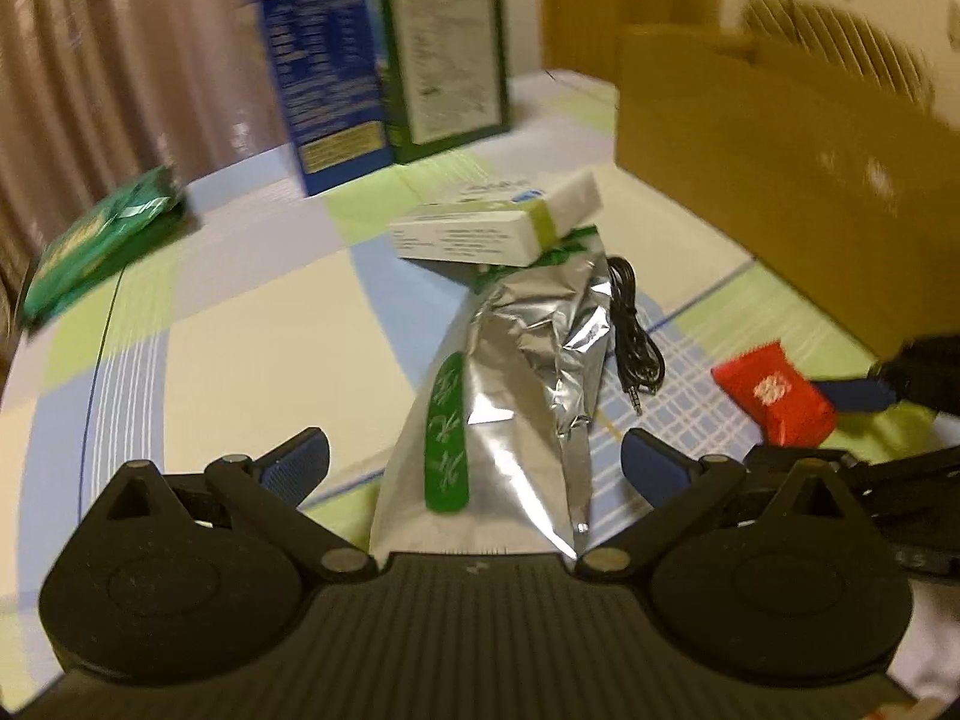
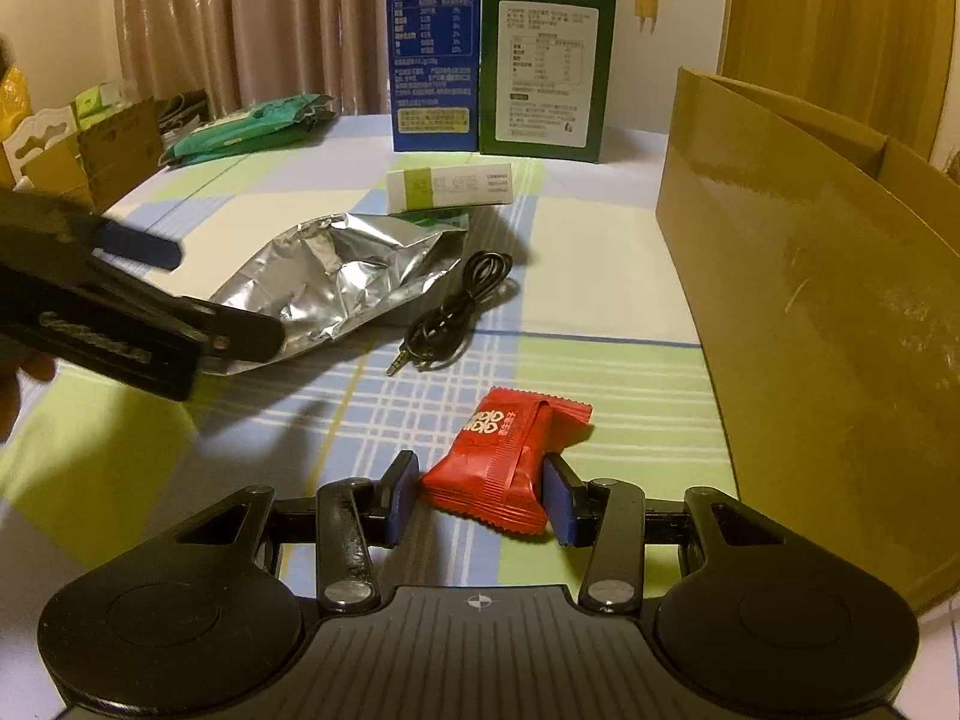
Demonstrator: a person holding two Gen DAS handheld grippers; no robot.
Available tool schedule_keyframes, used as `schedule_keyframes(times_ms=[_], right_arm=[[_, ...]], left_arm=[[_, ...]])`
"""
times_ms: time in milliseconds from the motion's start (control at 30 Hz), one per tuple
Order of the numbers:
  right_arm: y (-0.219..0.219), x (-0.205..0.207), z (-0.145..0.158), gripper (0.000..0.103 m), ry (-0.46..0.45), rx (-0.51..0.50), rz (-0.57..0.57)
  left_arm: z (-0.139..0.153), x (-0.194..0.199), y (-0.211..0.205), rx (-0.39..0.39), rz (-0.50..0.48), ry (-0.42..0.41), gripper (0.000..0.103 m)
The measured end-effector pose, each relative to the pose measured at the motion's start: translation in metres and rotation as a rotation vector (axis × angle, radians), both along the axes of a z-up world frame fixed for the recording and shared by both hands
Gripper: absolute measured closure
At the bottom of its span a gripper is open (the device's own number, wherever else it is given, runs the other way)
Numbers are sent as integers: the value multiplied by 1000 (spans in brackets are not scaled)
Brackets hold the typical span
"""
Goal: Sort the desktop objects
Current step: 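Grasp the red candy packet with the right tool while the left tool approaches the foil packet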
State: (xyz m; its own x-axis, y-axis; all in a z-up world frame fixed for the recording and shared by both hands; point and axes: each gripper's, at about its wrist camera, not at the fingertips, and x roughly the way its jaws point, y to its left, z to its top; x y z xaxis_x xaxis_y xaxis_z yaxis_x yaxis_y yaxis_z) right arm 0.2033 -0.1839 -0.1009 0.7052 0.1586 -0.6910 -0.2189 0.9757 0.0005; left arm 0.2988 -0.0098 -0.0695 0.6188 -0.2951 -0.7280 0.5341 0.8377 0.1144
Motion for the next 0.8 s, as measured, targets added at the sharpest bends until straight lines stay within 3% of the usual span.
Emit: schedule_keyframes(times_ms=[200,400,467,633,800], right_arm=[[-4,5,-1,61,-3,13,-11],[-6,6,-2,61,-1,19,-6],[-7,6,-1,62,4,21,-5],[-5,-3,2,62,22,18,11],[-3,-42,5,62,57,5,60]], left_arm=[[-4,33,-27,81,-70,94,3],[-16,44,-49,176,-130,131,23],[-14,41,-47,171,-105,141,37],[-9,5,-48,149,-39,194,47],[-2,-50,-36,86,78,268,48]])
